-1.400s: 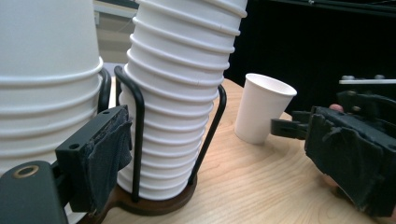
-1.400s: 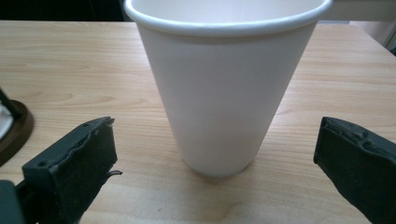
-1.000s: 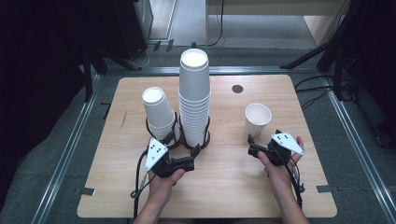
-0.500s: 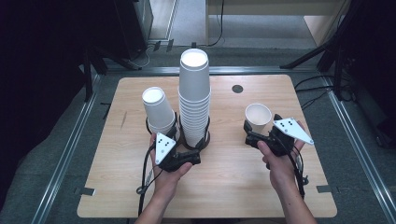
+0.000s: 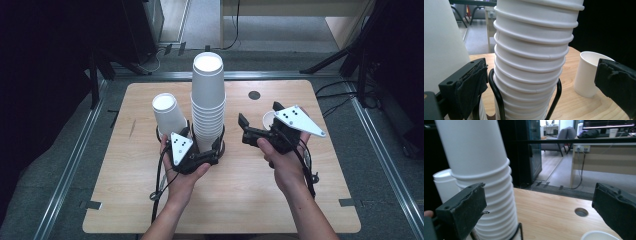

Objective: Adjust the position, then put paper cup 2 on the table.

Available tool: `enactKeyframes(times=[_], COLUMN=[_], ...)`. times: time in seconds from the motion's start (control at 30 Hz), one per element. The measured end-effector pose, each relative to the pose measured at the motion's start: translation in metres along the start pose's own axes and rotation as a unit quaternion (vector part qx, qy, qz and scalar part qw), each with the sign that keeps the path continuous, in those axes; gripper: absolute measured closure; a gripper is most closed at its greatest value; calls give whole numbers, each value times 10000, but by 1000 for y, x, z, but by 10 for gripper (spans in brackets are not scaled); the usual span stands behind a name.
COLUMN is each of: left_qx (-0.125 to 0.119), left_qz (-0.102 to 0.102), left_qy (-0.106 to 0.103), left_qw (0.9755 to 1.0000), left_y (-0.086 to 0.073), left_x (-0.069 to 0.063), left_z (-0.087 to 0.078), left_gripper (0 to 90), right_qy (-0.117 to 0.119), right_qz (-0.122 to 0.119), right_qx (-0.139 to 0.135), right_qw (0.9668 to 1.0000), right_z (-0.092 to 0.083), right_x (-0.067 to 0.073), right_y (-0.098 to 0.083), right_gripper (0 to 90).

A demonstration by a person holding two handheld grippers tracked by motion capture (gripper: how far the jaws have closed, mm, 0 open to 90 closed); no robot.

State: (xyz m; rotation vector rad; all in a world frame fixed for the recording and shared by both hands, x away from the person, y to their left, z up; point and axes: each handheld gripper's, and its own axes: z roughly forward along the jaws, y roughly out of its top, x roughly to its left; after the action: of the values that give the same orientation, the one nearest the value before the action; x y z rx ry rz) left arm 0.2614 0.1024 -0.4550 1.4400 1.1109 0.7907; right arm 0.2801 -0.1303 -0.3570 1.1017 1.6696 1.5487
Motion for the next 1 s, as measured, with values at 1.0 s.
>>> enactKeyframes(times=[1.0], left_qx=[43], left_qz=[22], left_qy=[324], left_qw=[9995], left_y=[4], left_x=[-2], left_z=[25], left_gripper=[0], right_qy=[690], right_qz=[-250], right_qx=[31], right_qw=[9973], right_z=[53], right_x=[60], right_y=[33], right_gripper=[0])
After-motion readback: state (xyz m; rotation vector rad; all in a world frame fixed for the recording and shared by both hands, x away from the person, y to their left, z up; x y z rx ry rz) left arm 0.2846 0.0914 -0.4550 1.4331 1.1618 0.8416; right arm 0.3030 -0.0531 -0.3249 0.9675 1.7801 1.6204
